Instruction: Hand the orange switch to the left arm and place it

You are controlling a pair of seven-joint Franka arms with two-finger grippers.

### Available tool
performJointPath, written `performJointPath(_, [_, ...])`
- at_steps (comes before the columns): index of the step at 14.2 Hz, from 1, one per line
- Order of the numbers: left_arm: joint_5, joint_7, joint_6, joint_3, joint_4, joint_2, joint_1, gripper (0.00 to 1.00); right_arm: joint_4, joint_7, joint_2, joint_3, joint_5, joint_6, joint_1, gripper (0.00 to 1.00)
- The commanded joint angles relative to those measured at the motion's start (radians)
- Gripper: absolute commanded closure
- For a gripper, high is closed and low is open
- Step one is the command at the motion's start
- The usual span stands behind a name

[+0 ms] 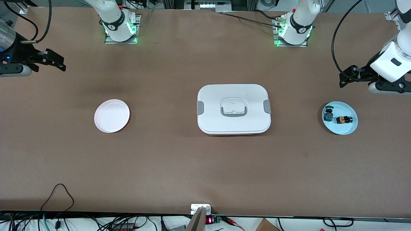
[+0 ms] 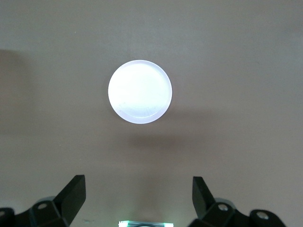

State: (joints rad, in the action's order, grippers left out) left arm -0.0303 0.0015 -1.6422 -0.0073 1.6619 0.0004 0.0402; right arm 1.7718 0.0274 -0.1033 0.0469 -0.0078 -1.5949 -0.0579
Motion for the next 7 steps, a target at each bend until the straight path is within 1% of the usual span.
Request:
performJointPath(1, [-0.008,-0.005,0.03,0.001,-0.039,0.017,0.004,0.0,0.006,-0.006,-0.012,-0.012,-0.014,0.004,0.006,0.0])
performJointPath(7, [-0.008,-0.003,0.047,0.0,-0.037,0.017,0.003,0.0,0.006,-0.003,-0.01,-0.01,-0.015,0.004,0.01,0.0])
